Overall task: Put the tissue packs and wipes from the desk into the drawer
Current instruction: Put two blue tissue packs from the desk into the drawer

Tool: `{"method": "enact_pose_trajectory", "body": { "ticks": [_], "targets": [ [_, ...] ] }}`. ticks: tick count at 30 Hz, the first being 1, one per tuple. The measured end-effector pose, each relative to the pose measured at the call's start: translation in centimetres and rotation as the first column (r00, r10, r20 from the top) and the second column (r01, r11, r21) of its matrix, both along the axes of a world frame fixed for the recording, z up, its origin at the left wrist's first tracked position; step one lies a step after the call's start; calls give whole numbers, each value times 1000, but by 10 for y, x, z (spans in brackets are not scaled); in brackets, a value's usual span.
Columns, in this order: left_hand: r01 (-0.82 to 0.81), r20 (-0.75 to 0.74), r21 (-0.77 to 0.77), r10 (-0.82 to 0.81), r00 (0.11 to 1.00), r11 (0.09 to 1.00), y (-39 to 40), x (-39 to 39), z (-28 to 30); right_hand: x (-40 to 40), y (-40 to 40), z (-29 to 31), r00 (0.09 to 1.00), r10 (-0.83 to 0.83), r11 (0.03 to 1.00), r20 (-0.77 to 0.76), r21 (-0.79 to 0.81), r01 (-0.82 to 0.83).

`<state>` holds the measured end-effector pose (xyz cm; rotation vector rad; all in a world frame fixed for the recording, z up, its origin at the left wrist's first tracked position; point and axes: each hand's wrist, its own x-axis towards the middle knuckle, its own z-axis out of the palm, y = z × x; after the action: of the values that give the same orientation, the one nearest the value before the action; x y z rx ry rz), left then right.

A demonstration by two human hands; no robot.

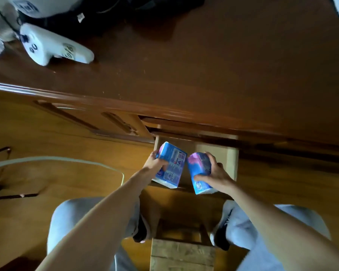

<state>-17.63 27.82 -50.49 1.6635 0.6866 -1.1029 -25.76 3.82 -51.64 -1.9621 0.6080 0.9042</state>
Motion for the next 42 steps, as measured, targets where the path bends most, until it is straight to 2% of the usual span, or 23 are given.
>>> {"method": "enact_pose_trajectory", "body": {
  "ticks": [5,9,11,13,17,19,21,24,27,29,35,37,38,40,41,42],
  "targets": [
    [4,87,13,-5,996,1000,-4,6,-84,16,-2,-88,997,-71,997,-30,11,71],
    [184,241,105,-204,949,977,-6,4,-143,19,3,-152,996,-85,996,3,28,85],
    [305,329,276,-387,861,912,-7,0,-163,17,5,-179,995,-96,995,16,20,96],
    [380,385,448,-559,735,809,-13,-2,-178,18,4,-194,997,-66,998,40,-1,66],
    [338,459,657,-713,529,674,-25,-16,-180,11,-4,-202,982,-67,992,174,-92,84],
    [343,465,666,-728,504,663,-25,-37,-161,-7,-4,-183,980,-139,986,139,-75,151],
    [327,466,721,-777,423,610,-29,-42,-139,-6,-4,-160,965,-167,983,203,-48,180],
    [259,521,744,-777,353,616,-32,-47,-122,-7,-6,-130,948,-189,977,256,-52,209],
    [232,510,779,-804,307,583,-32,-65,-118,-22,2,-114,953,-211,976,218,-9,218],
    [215,473,823,-844,254,526,-31,-68,-127,-26,6,-116,956,-219,975,195,13,221],
    [231,211,949,-977,32,213,-28,-56,-173,-17,-3,-166,930,-363,930,58,81,358],
    [282,185,946,-981,-61,161,-36,-55,-193,-12,-3,-186,928,-368,930,56,41,366],
    [322,219,926,-975,-34,197,-40,-54,-200,-9,-2,-194,927,-367,930,82,5,368],
    [413,297,844,-940,168,341,-50,-48,-209,-4,-1,-210,933,-341,930,115,-103,352],
    [445,299,811,-923,242,380,-54,-44,-213,-1,0,-216,942,-318,929,109,-161,332],
    [461,293,796,-916,273,392,-56,-40,-216,-1,1,-222,950,-296,927,96,-211,310]
  ]
}}
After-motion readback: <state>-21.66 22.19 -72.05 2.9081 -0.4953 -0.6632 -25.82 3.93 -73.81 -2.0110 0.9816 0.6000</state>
